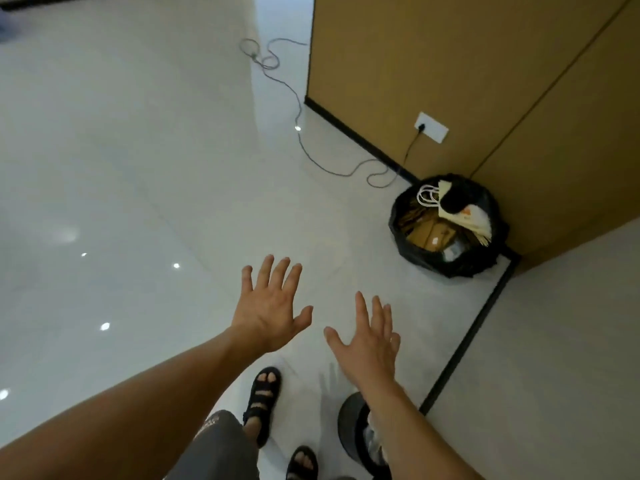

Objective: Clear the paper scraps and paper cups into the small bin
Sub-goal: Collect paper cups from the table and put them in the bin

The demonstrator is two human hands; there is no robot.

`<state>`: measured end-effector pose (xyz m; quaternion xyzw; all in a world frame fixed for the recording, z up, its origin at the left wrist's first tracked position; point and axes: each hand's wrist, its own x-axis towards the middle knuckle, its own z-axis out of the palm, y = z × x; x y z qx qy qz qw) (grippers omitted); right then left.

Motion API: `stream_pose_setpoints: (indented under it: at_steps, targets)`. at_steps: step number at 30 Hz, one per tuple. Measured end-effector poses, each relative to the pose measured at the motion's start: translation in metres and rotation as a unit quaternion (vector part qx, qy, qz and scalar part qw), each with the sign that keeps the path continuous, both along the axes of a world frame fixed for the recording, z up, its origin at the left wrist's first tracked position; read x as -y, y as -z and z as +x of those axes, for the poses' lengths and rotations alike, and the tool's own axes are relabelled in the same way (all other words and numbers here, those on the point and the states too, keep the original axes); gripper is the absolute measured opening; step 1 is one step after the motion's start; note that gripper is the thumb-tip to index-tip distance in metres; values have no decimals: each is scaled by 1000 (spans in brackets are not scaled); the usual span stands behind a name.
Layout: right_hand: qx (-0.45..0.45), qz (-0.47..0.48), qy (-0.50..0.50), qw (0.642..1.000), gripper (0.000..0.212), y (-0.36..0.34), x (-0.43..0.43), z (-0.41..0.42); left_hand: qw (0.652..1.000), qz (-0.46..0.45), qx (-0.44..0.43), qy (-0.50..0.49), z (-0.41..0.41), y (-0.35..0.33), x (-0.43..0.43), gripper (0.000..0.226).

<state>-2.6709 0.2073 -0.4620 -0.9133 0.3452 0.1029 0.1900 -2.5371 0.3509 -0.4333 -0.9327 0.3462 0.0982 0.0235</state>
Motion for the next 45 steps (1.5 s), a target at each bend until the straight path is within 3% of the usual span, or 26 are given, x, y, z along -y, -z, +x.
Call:
stream_pose_setpoints:
  at_steps: [6, 14, 19, 30, 45]
  targets:
    - [24, -1, -179, 984, 86, -57, -96, 37, 982, -13, 8, -187, -35, -46, -145, 84]
    - [55, -10, -369, 928, 84, -121, -265, 76, 918, -52, 43, -390, -69, -96, -340, 81]
    - [77, -18, -444, 893, 83, -138, -399, 95, 878, -86, 67, -466, -83, -112, -471, 80]
    - [97, 27, -595, 797, 82, -135, -709, 97, 766, -71, 100, -631, -154, -140, -758, 79]
    - [113, 68, -743, 656, 82, -131, -1069, 183, 636, -28, 101, -765, -121, -152, -1048, 79]
